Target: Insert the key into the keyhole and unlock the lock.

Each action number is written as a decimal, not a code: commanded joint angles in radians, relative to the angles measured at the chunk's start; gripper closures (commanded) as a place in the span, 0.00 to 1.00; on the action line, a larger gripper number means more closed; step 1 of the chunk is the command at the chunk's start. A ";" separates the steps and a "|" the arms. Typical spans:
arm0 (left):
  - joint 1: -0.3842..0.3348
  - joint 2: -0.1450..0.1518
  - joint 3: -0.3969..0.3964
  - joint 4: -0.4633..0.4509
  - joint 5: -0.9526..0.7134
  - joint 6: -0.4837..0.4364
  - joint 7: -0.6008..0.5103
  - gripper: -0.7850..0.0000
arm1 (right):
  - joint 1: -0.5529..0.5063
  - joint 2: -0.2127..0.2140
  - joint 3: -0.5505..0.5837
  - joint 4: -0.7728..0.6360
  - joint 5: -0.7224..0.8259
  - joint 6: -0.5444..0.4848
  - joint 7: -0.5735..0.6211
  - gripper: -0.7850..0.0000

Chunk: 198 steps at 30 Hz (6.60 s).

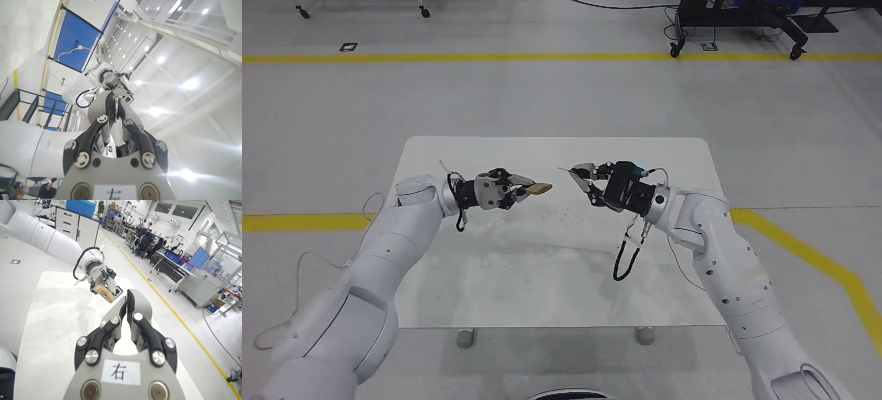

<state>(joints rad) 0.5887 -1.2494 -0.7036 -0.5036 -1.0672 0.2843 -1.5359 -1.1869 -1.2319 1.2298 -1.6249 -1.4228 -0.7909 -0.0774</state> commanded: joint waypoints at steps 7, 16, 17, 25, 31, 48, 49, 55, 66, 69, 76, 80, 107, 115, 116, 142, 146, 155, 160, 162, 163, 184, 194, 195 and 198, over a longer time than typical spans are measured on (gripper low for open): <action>0.007 0.028 0.048 -0.049 -0.037 0.000 0.000 1.00 | -0.008 0.007 0.019 -0.040 -0.069 0.027 -0.059 1.00; 0.005 0.046 0.094 -0.073 -0.062 0.000 0.000 1.00 | -0.057 0.071 0.032 -0.201 -0.617 -0.075 -0.320 1.00; 0.004 0.046 0.097 -0.073 -0.063 0.000 0.000 1.00 | -0.060 0.075 0.029 -0.207 -0.655 -0.067 -0.329 1.00; 0.002 0.051 0.132 -0.077 -0.090 0.000 0.000 1.00 | -0.086 0.101 -0.030 -0.237 -0.870 0.025 -0.422 1.00; -0.003 0.051 0.161 -0.081 -0.107 0.000 0.000 1.00 | -0.076 0.106 -0.049 -0.230 -0.872 0.037 -0.414 1.00; -0.017 0.059 0.210 -0.089 -0.138 0.000 0.000 1.00 | -0.024 0.112 -0.095 -0.187 -0.814 0.019 -0.354 1.00; -0.017 0.059 0.211 -0.089 -0.139 0.000 0.000 1.00 | -0.024 0.113 -0.096 -0.186 -0.813 0.018 -0.353 1.00; -0.019 0.062 0.226 -0.095 -0.144 0.000 0.000 1.00 | -0.019 0.120 -0.103 -0.187 -0.809 0.014 -0.365 1.00; -0.021 0.071 0.241 -0.109 -0.154 -0.004 0.000 1.00 | 0.001 0.125 -0.138 -0.177 -0.800 0.008 -0.337 1.00; -0.020 0.073 0.245 -0.113 -0.154 -0.007 0.000 1.00 | 0.002 0.126 -0.142 -0.180 -0.794 0.011 -0.326 1.00; -0.020 0.076 0.255 -0.121 -0.156 -0.012 0.000 1.00 | 0.011 0.127 -0.156 -0.177 -0.779 0.012 -0.293 1.00; -0.022 0.078 0.260 -0.125 -0.158 -0.014 0.000 1.00 | 0.016 0.128 -0.163 -0.175 -0.776 0.016 -0.283 1.00; -0.010 0.094 0.229 -0.157 -0.231 -0.177 0.000 1.00 | -0.056 0.151 -0.086 -0.192 -0.699 0.130 -0.230 0.69; -0.004 0.101 0.226 -0.175 -0.205 -0.246 0.000 1.00 | -0.054 0.152 -0.100 -0.210 -0.696 0.129 -0.186 0.70; -0.004 0.102 0.227 -0.175 -0.200 -0.257 0.000 1.00 | -0.052 0.151 -0.103 -0.210 -0.694 0.129 -0.180 0.71; -0.004 0.110 0.234 -0.175 -0.168 -0.407 0.000 1.00 | -0.025 0.145 -0.144 -0.163 -0.639 0.127 -0.100 0.67; -0.004 0.108 0.230 -0.171 -0.170 -0.419 0.000 1.00 | -0.034 0.149 -0.139 -0.171 -0.647 0.130 -0.107 0.64; -0.004 0.102 0.230 -0.158 -0.152 -0.450 0.000 1.00 | -0.036 0.149 -0.164 -0.186 -0.662 0.129 -0.102 0.75; -0.006 0.098 0.232 -0.150 -0.140 -0.456 0.000 1.00 | -0.018 0.144 -0.190 -0.169 -0.654 0.128 -0.093 0.75; -0.007 0.096 0.232 -0.147 -0.136 -0.457 0.000 1.00 | -0.012 0.142 -0.198 -0.164 -0.652 0.127 -0.090 0.76; -0.007 0.096 0.231 -0.146 -0.135 -0.459 0.000 1.00 | -0.009 0.141 -0.202 -0.162 -0.652 0.127 -0.088 0.80; 0.010 0.081 0.150 -0.152 -0.001 -0.639 0.070 1.00 | 0.028 0.125 -0.204 -0.076 -0.439 0.056 0.000 1.00; 0.051 0.088 0.059 -0.202 0.079 -0.656 0.088 1.00 | 0.059 0.116 -0.208 -0.032 -0.312 0.010 0.044 1.00; 0.055 0.088 0.050 -0.209 0.087 -0.663 0.094 1.00 | 0.061 0.115 -0.208 -0.025 -0.289 0.006 0.047 1.00; 0.070 0.091 0.023 -0.235 0.114 -0.683 0.114 1.00 | 0.071 0.111 -0.205 -0.001 -0.227 -0.009 0.076 1.00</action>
<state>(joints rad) 0.6529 -1.1598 -0.6706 -0.7283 -0.9653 -0.3903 -1.4304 -1.1190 -1.1199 1.0241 -1.6337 -1.6725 -0.7965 -0.0163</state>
